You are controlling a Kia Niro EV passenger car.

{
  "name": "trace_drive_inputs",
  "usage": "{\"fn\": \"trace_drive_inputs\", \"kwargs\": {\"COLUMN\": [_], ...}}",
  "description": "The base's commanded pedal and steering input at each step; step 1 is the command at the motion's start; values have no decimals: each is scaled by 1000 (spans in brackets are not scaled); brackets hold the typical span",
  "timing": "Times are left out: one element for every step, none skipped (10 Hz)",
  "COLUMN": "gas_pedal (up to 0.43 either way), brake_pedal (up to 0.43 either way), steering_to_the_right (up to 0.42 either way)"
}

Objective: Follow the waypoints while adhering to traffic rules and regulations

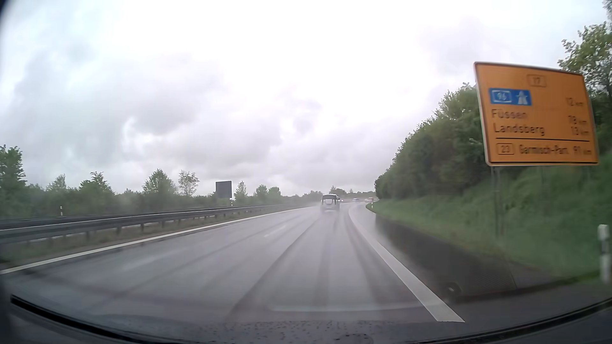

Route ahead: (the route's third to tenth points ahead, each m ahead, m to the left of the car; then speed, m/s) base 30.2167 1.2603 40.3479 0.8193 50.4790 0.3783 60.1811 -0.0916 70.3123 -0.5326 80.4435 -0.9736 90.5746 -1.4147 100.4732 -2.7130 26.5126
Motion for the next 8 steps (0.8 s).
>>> {"fn": "trace_drive_inputs", "kwargs": {"gas_pedal": [311, 311, 311, 311, 311, 311, 311, 311], "brake_pedal": [0, 0, 0, 0, 0, 0, 0, 0], "steering_to_the_right": [6, 7, 7, 7, 7, 7, 7, 7]}}
